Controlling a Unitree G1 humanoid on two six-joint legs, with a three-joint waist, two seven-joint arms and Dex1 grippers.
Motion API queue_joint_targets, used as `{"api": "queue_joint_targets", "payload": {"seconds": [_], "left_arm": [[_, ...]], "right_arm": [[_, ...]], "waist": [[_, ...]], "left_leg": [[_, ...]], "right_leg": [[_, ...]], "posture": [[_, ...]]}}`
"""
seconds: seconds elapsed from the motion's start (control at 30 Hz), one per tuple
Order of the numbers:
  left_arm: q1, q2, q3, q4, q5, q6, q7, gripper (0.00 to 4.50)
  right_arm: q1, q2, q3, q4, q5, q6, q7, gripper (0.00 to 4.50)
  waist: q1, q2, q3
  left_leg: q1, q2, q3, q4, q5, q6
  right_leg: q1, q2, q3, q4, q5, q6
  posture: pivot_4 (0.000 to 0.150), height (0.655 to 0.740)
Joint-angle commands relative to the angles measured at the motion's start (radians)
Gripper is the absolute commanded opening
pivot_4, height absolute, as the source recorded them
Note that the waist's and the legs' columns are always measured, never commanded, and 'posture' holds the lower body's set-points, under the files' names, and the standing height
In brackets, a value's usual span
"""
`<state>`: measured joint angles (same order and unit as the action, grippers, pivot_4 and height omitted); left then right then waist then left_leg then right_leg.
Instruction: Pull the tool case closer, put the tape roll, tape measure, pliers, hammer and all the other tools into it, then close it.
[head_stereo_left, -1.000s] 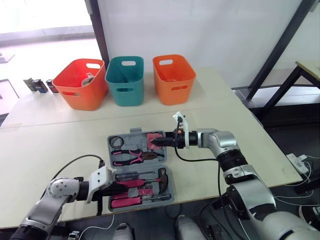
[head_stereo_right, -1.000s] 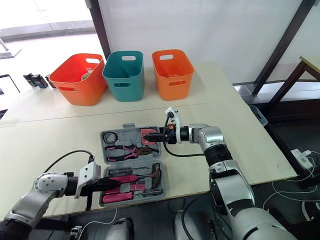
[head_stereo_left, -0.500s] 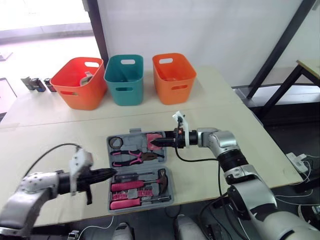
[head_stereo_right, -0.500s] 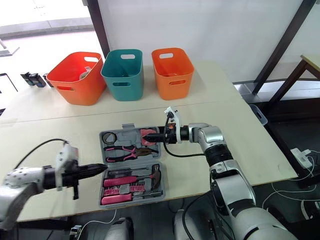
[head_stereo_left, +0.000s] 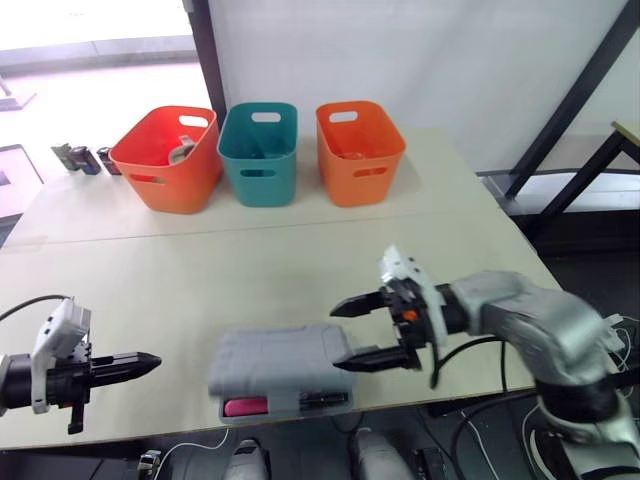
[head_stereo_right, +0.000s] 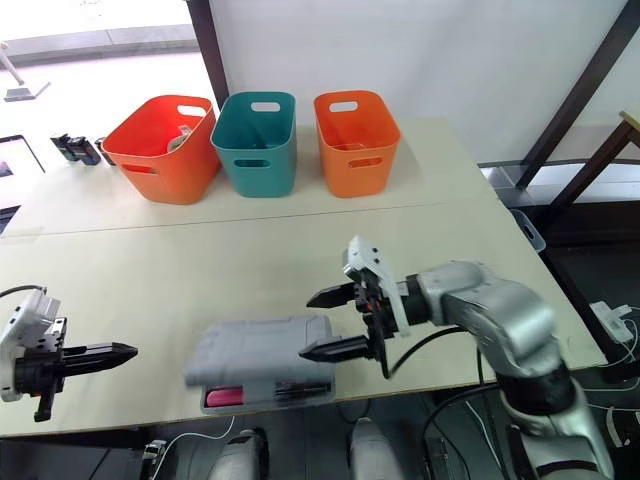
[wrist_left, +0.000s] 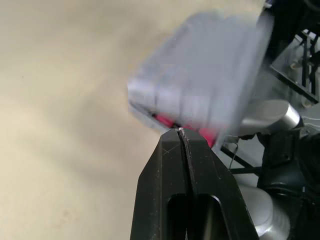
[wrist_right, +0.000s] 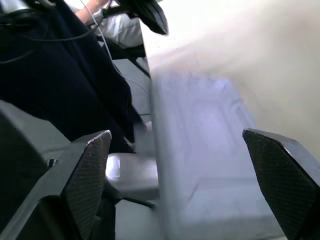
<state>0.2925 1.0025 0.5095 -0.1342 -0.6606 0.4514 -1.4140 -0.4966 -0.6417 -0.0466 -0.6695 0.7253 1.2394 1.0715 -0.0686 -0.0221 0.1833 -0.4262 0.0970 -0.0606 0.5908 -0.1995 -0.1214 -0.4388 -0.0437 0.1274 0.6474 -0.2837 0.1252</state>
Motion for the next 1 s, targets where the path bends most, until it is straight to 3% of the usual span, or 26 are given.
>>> {"api": "queue_joint_targets", "payload": {"seconds": [0.03, 0.17, 0.27, 0.53, 1.0], "left_arm": [[-0.002, -0.006, 0.050, -0.065, -0.032, 0.011, 0.019, 0.00], [-0.004, -0.028, 0.058, -0.114, -0.041, 0.026, 0.057, 0.00], [-0.007, -0.049, 0.049, -0.125, -0.017, 0.009, 0.095, 0.00], [-0.020, -0.087, 0.022, -0.133, 0.025, -0.053, 0.128, 0.00], [-0.025, -0.101, 0.023, -0.144, 0.025, -0.087, 0.132, 0.00]], "right_arm": [[0.036, -0.055, -0.125, -0.088, 0.065, 0.043, -0.082, 4.45], [0.188, -0.157, -0.181, -0.099, -0.028, -0.122, -0.111, 4.45], [0.372, -0.229, -0.200, -0.070, -0.169, -0.357, -0.076, 4.45], [0.534, -0.229, -0.201, 0.049, -0.248, -0.667, -0.030, 4.45], [0.539, -0.232, -0.166, 0.070, -0.208, -0.730, -0.033, 4.45]], "waist": [[0.000, -0.003, 0.000], [0.001, -0.007, 0.001], [0.003, -0.008, 0.000], [0.000, -0.009, 0.000], [0.000, -0.010, 0.000]], "left_leg": [[0.000, 0.000, 0.000, 0.001, 0.000, 0.000], [0.001, -0.001, 0.001, 0.005, 0.000, 0.000], [0.000, -0.001, 0.002, 0.005, 0.000, 0.000], [0.002, 0.000, 0.001, 0.005, 0.000, 0.000], [0.003, -0.001, 0.001, 0.007, 0.000, 0.000]], "right_leg": [[0.000, 0.000, 0.000, 0.000, 0.000, -0.001], [-0.001, -0.002, 0.000, -0.003, 0.002, -0.003], [0.002, -0.002, 0.000, -0.004, 0.002, -0.004], [0.004, -0.001, 0.000, -0.001, 0.002, -0.003], [0.007, -0.001, 0.000, -0.001, 0.003, -0.003]], "posture": [[0.150, 0.7400], [0.150, 0.7400], [0.150, 0.7400], [0.150, 0.7400], [0.150, 0.7400]]}}
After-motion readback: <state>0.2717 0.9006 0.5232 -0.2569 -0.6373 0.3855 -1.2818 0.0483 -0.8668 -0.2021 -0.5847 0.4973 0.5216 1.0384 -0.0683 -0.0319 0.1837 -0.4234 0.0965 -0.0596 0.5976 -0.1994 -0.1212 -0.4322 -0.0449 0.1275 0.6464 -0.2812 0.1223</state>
